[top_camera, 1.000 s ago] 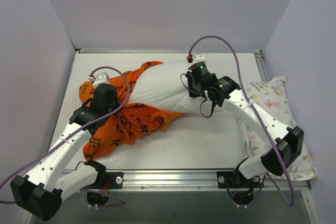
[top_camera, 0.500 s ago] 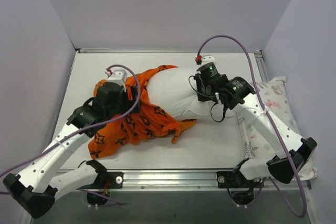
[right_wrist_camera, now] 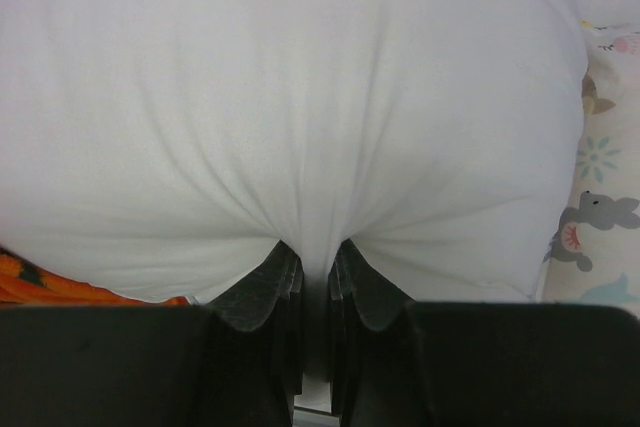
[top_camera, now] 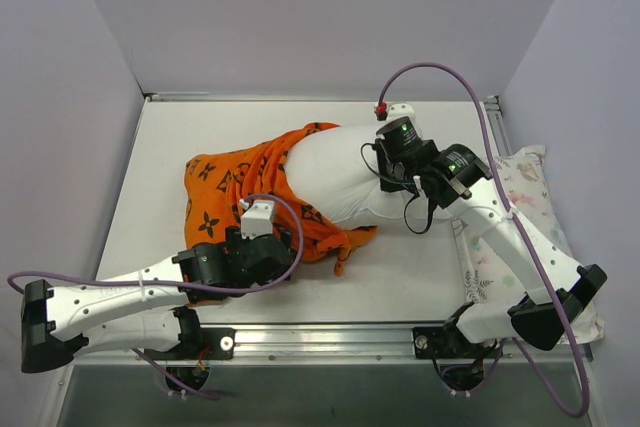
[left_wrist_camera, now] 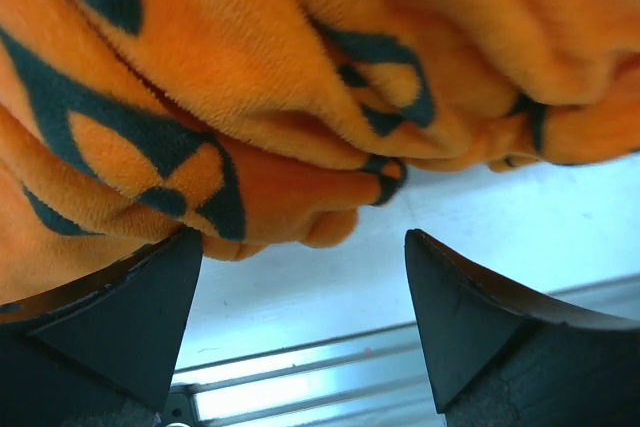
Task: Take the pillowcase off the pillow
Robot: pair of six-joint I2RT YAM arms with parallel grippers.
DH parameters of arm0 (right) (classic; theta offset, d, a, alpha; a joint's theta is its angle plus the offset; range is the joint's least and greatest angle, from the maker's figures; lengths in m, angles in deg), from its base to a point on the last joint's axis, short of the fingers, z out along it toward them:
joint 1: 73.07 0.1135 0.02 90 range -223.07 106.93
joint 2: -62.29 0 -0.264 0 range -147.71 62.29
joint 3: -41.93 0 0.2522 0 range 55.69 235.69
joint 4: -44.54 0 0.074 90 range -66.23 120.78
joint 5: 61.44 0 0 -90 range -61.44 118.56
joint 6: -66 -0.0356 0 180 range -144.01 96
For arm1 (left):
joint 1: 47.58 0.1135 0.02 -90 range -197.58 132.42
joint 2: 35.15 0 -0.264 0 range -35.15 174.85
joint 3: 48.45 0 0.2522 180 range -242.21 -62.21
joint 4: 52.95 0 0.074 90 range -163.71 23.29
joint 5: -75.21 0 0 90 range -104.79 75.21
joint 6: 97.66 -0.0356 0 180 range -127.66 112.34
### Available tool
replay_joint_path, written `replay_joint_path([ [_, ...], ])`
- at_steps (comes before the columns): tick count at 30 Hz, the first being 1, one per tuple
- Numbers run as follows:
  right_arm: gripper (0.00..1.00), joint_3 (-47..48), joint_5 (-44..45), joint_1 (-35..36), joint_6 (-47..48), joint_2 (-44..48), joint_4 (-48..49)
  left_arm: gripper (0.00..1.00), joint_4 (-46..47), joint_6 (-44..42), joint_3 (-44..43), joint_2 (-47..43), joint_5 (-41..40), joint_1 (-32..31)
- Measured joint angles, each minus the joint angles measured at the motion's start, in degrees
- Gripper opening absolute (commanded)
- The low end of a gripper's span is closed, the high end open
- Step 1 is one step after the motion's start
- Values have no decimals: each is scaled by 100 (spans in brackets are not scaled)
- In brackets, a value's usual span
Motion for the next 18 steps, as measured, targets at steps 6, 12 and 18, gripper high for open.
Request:
replay_joint_path([
  [6,0,0,46,59,0,0,-13,93,229,850,422,315,-844,-245],
  [12,0,0,74,70,0,2,-37,31,1032,1001,898,323,-1261,-247],
  [18,0,0,85,70,28,22,-37,0,1086,643,791,153,-1493,-256],
])
